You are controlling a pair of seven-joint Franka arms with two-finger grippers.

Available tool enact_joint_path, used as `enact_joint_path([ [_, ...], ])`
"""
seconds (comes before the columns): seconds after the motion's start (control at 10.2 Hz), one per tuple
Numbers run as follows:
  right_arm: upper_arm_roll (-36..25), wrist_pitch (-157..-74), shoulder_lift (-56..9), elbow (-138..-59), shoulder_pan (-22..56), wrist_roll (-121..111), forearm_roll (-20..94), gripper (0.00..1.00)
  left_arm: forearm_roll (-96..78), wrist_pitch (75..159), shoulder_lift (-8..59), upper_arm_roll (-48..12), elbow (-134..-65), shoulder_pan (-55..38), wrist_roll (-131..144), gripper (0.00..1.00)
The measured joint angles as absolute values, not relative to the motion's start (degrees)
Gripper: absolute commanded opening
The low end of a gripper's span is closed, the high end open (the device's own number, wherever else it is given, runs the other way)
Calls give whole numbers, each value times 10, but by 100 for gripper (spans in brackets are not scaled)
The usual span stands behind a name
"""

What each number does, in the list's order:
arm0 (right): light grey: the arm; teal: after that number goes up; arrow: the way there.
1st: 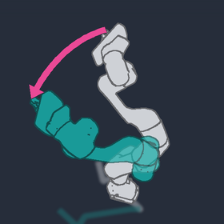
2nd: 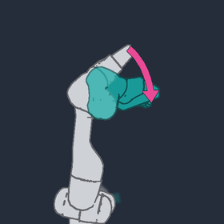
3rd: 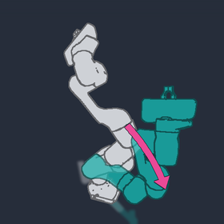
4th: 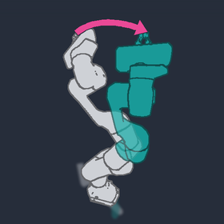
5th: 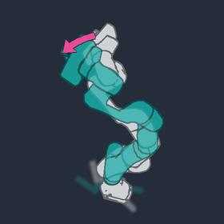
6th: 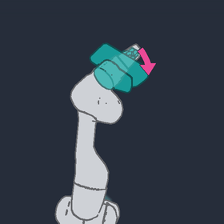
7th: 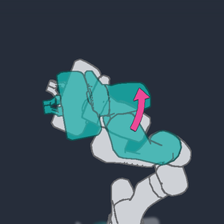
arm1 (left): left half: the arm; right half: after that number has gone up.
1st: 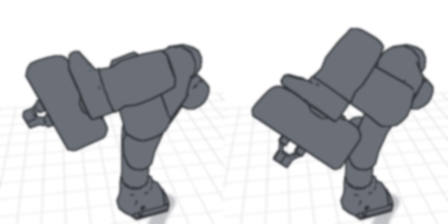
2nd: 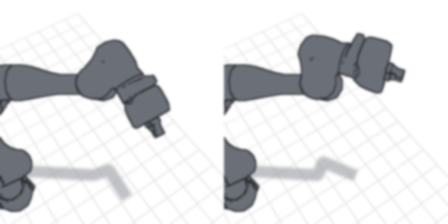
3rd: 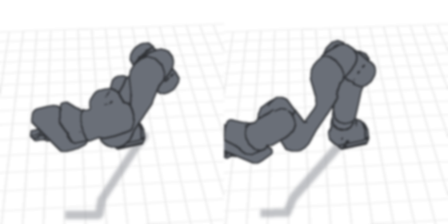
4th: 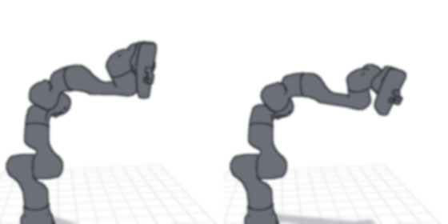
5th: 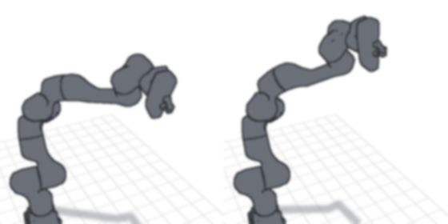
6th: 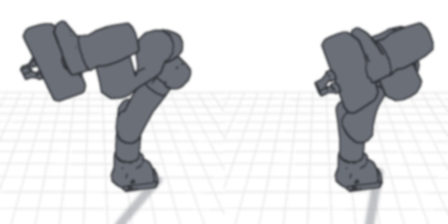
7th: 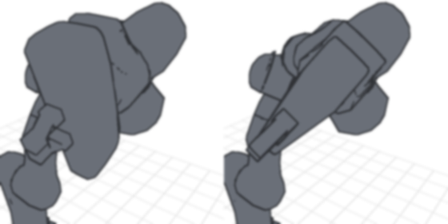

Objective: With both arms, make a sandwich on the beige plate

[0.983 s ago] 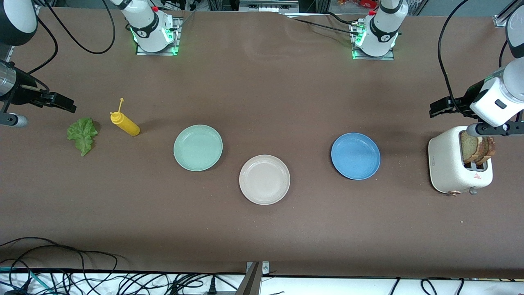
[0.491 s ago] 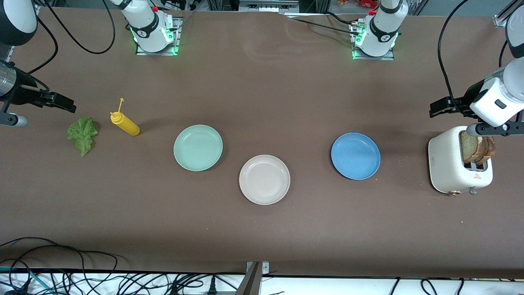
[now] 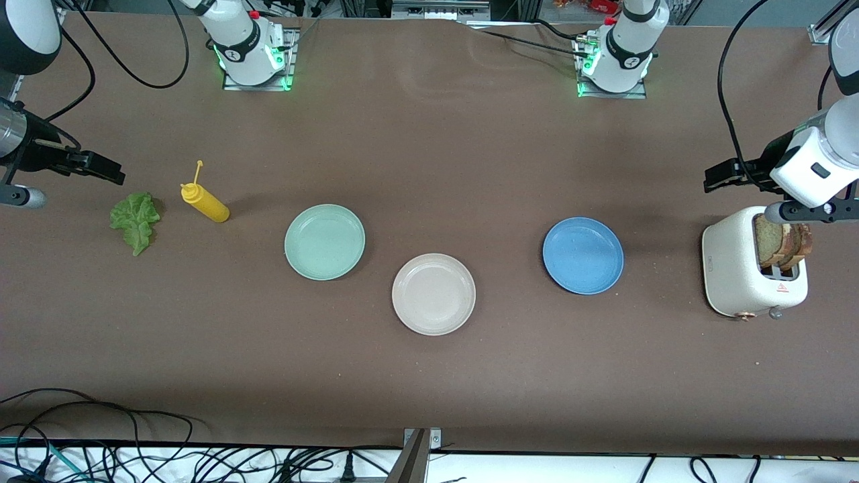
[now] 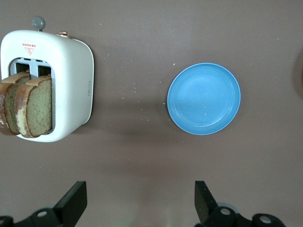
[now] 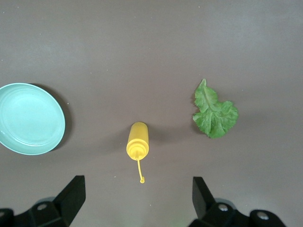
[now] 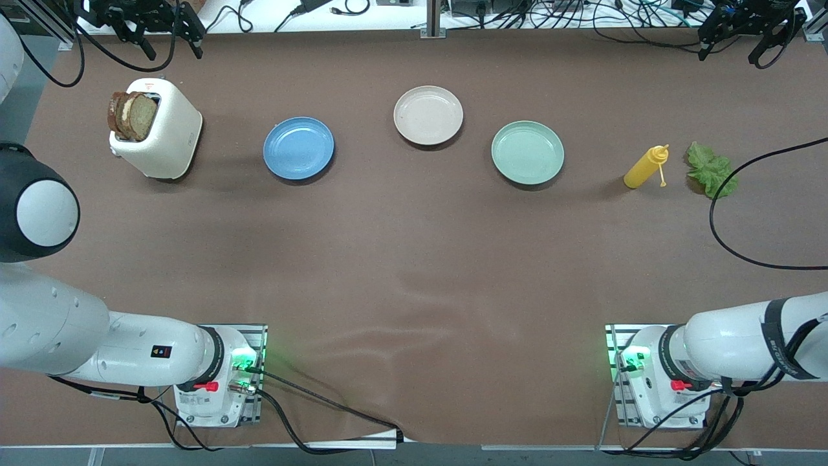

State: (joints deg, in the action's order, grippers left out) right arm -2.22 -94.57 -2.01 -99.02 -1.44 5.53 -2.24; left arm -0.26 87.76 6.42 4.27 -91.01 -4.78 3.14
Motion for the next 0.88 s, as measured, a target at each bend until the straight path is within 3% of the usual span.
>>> enact_joint_path([
  [0.88,-22,-946,-20,-990,-14,55,-22,100,11,879,74,45,-910,-45,31,100],
])
